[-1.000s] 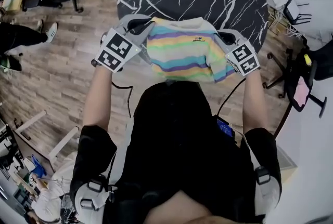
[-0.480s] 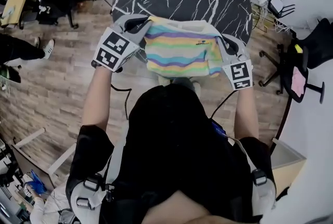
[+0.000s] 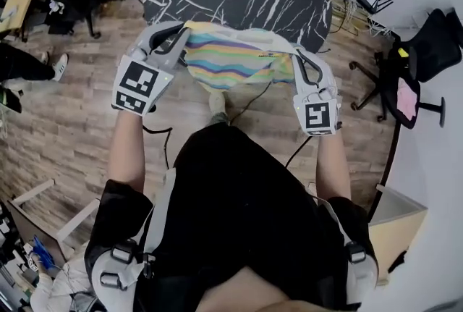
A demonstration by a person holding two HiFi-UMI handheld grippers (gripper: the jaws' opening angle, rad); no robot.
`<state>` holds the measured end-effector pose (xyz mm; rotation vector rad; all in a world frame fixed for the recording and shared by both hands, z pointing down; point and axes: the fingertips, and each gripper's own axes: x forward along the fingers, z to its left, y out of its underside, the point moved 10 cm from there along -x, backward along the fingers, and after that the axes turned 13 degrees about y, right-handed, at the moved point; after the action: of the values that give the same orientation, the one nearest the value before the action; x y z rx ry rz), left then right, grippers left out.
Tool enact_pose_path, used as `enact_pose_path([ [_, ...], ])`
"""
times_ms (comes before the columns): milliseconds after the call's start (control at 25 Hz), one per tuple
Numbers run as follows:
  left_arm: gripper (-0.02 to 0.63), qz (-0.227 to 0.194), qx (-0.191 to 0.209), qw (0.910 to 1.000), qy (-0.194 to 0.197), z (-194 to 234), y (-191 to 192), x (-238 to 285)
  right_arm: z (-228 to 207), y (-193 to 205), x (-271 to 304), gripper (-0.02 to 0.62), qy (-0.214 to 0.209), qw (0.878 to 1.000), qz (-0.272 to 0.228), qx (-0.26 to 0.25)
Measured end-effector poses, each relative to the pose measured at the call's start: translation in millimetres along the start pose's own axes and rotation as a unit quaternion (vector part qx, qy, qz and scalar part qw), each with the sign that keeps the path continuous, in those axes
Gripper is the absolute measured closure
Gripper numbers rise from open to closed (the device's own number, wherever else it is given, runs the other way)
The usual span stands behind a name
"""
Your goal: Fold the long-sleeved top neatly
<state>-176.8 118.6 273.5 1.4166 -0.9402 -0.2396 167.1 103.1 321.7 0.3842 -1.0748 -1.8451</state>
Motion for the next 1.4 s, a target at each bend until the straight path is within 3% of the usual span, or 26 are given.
enact_pose_path([
  [360, 0.583, -0.029, 0.018, 0.9986, -0.040, -122, -34, -45, 3, -5, -132, 0.581, 0.077, 0.997, -0.025, -0.004],
  [720, 0.583, -0.047, 0.054, 0.9956, -0.061, -172, -68, -87, -7, -35, -183, 0.581, 0.127, 0.990, -0.057, -0.018],
  [1040, 0.583, -0.044, 0.061, 0.9952, -0.063, -148, -74, -78, -16, -31, -156, 0.581, 0.125, 0.989, -0.066, -0.032],
  [1400, 0.581, -0.017, 0.051, 0.9976, -0.044, -44, -66, -14, -46, -22, -44, 0.581, 0.115, 0.993, -0.028, -0.031],
])
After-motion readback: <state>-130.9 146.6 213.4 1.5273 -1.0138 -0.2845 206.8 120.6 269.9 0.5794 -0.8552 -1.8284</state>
